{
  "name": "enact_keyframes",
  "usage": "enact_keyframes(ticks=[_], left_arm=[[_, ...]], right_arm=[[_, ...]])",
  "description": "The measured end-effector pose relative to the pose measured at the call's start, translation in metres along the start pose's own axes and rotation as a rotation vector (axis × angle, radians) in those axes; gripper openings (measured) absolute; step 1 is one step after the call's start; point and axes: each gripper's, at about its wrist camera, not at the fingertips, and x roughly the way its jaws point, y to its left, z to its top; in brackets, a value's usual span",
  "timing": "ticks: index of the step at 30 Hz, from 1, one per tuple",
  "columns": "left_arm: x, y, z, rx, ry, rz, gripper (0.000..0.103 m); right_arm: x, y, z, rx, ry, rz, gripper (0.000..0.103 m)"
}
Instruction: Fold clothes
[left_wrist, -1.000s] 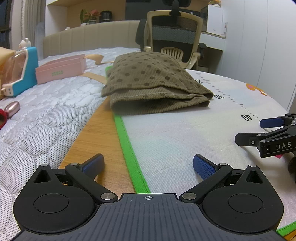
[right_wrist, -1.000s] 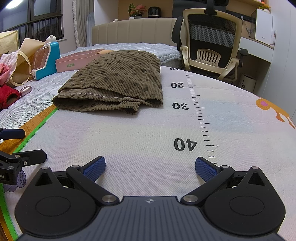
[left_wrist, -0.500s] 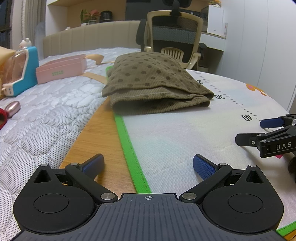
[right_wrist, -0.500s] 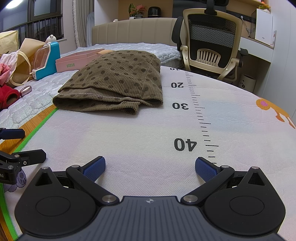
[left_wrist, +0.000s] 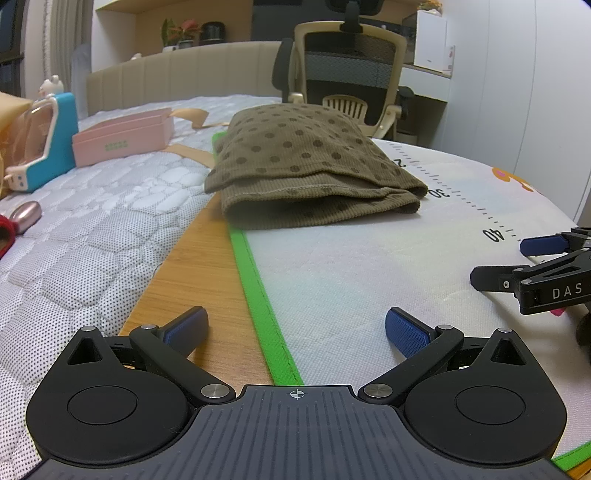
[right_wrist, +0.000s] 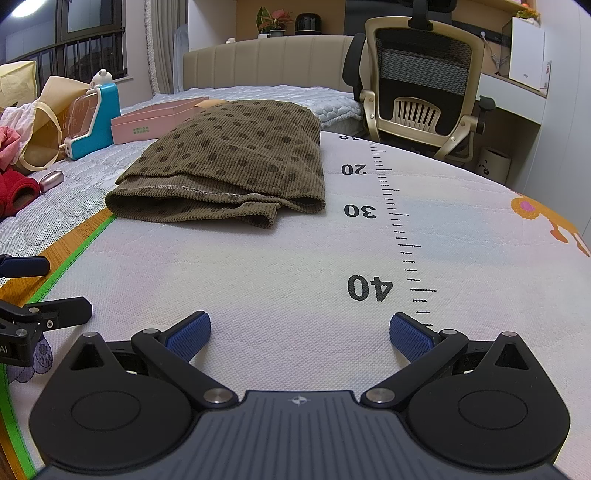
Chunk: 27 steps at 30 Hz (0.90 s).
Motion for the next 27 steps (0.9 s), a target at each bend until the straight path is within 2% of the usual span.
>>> enact_keyframes(ticks=[27], left_arm=[[-0.0019, 0.0012, -0.0009, -0.013, -0.012, 0.005, 0.103]], right_arm=[[0.0005, 0.0012, 0.0004, -0.002, 0.004, -0.003, 0.103]])
